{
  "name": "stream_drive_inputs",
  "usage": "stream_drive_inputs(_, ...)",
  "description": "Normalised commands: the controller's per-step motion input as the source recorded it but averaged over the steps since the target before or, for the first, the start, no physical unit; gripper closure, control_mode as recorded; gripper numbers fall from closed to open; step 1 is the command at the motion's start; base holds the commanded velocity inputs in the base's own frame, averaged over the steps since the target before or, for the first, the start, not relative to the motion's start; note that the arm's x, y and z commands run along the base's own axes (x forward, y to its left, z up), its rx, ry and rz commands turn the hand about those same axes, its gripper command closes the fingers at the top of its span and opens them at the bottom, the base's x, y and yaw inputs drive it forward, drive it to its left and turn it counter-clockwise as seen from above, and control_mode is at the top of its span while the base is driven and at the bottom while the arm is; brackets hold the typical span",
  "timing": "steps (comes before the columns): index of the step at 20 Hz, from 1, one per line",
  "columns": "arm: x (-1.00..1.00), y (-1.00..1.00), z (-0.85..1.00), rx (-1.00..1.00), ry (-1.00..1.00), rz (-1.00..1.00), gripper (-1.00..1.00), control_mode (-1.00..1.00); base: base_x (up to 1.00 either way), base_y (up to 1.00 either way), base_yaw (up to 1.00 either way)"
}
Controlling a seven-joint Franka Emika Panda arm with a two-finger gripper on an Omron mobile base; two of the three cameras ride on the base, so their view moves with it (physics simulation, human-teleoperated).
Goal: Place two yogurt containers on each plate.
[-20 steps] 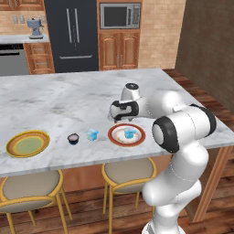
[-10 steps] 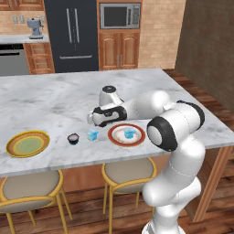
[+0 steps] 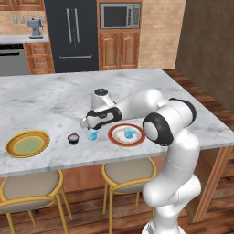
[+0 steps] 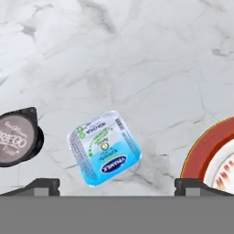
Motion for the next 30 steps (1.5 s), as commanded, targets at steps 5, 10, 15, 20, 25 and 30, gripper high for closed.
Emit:
stream_drive_inputs(5, 0.02, 0.00, -0.34, 0.00, 0.00, 0.19, -1.00, -1.00, 0.00, 0.00, 0.00)
stream_drive_inputs(10, 0.03, 0.08, -0.41, 0.00, 0.00, 0.13, -1.00, -1.00, 0.00, 0.00, 0.00)
stream_drive_inputs(15, 0.09, 0.09, -0.20, 0.00, 0.00, 0.05, -1.00, -1.00, 0.00, 0.00, 0.00)
stream_drive_inputs(20, 0.18, 0.01, 0.00, 0.00, 0.00, 0.00, -1.00, -1.00, 0.00, 0.00, 0.00)
stream_drive_inputs(25, 0.22, 0.05, 0.00, 0.00, 0.00, 0.00, -1.00, -1.00, 0.00, 0.00, 0.00)
stream_drive_inputs(30, 0.07, 0.13, 0.00, 0.00, 0.00, 0.00, -1.00, -1.00, 0.00, 0.00, 0.00)
